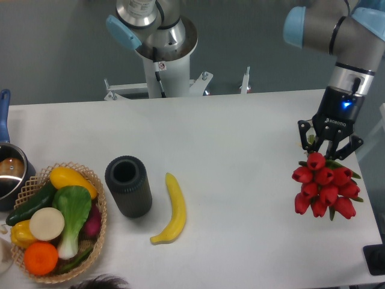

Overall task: Insert the flowers into the vase
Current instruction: 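Lift the held red tulip bunch slightly with the gripper, then carry the held red tulip bunch over to the dark grey vase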

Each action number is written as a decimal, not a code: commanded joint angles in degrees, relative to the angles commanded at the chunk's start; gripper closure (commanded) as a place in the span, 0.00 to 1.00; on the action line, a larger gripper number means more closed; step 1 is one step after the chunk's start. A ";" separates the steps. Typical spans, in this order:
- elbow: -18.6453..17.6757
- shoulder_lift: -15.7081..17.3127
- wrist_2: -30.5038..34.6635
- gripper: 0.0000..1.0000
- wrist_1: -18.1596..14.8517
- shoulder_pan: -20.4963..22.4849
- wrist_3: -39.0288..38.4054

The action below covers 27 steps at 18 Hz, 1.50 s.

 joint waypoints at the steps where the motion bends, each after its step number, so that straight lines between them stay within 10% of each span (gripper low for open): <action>1: -0.26 0.00 0.00 0.80 0.00 -0.17 0.09; 18: 1.05 1.93 -21.16 0.80 0.09 -3.33 -2.02; 27: -5.27 4.65 -37.96 0.79 2.37 -10.72 1.14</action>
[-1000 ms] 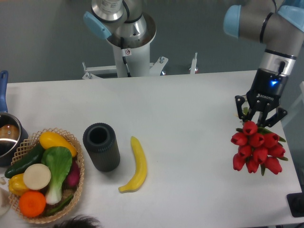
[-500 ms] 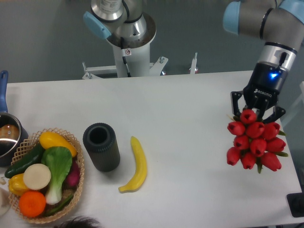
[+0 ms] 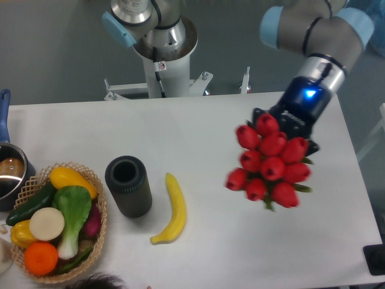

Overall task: Insert the flowers into the vase
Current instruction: 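Carry the held red tulip bunch over to the dark grey vase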

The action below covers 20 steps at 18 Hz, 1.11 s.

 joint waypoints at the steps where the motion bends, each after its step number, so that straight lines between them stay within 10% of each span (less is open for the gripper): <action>1: -1.23 0.88 -0.88 0.79 0.18 -0.79 0.96; 20: -13.98 8.09 -11.70 0.79 0.09 -10.38 13.36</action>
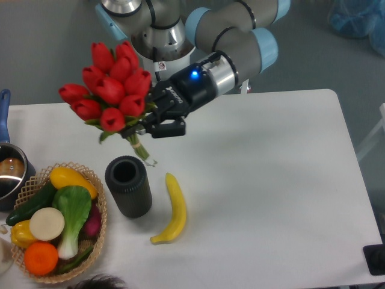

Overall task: Insert the flowers into the vase
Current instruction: 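Carry the held red tulip bunch over to the dark grey vase, then lower the tulip stems down into the vase opening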

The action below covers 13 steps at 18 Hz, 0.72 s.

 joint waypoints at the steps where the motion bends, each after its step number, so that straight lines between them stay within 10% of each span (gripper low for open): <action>1: -0.70 0.00 0.00 0.79 0.00 -0.17 0.96; 13: -3.34 -1.84 -3.60 0.79 -0.09 -2.29 4.05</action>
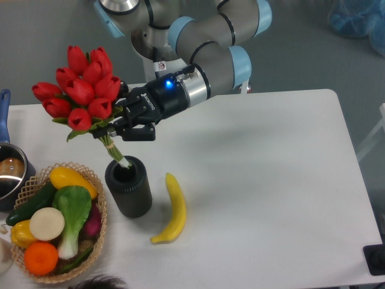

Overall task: Insert the flowers into the vase
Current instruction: 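Lower the tulip stems down into the vase opening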

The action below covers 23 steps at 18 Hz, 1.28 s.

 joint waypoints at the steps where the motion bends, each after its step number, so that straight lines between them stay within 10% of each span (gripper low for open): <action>1: -0.26 0.00 -0.09 0.79 0.00 -0.09 -0.09; 23: -1.50 -4.83 -0.44 0.79 0.00 0.44 0.96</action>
